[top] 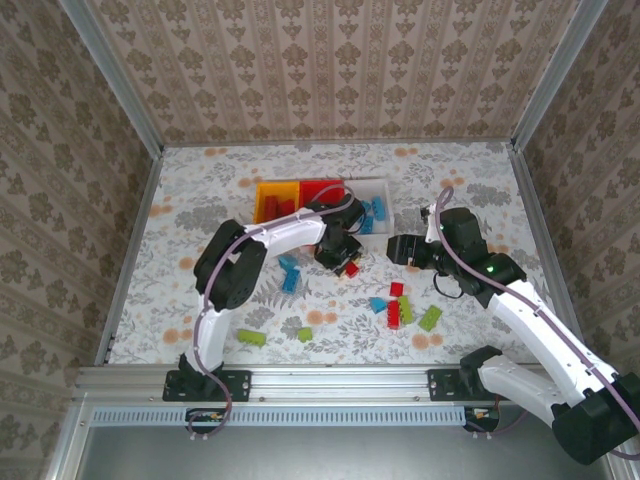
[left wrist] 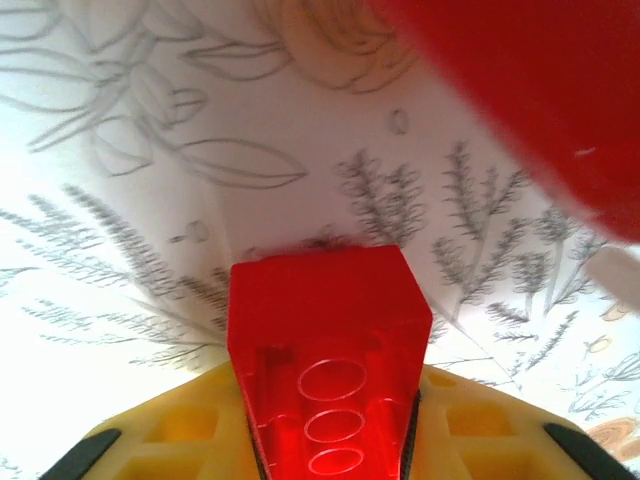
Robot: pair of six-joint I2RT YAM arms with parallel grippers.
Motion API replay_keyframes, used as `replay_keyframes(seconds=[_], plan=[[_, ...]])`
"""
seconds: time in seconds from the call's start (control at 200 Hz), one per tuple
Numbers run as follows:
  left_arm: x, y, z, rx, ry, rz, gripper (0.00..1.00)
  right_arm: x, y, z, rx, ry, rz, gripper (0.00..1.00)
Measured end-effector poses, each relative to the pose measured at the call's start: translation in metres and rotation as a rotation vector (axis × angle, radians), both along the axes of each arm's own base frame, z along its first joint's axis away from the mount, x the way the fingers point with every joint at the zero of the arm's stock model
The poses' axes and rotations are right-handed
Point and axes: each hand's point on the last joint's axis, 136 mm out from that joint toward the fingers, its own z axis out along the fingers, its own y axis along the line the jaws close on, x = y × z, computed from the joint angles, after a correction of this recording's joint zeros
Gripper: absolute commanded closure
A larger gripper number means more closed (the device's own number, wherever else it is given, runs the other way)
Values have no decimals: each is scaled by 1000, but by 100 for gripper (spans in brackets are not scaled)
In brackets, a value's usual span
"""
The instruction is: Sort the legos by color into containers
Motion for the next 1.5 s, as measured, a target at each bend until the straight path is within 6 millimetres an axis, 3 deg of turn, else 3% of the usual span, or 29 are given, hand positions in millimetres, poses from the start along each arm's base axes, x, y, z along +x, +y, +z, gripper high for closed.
replay_keyframes(seconds=[0.185,0.385,0.565,0.715,0.885,1.045,1.245,1.38,1.5], plan=[[-14,33,9,27,-4,-18,74,-2,5,-3,16,13,23,24],[-4,66,66,23,-138,-75,74,-4,28,-11,10,34,121,24],[27,108,119,112,-295,-179,74,-5,78,-5,13,13,270,24],[67,148,138,195,-371,-254,74,6,112,3,28,-20,330,24],[112,176,124,221,-381,-340,75,28,131,13,44,-33,327,24],[141,179,89,183,-350,-411,75,49,145,18,42,-30,306,24],[149,166,65,125,-331,-478,71,63,165,22,47,-29,311,24],[149,164,65,116,-338,-494,52,67,174,25,48,-34,320,24],[150,165,65,118,-341,-500,45,68,173,23,36,-31,311,23]])
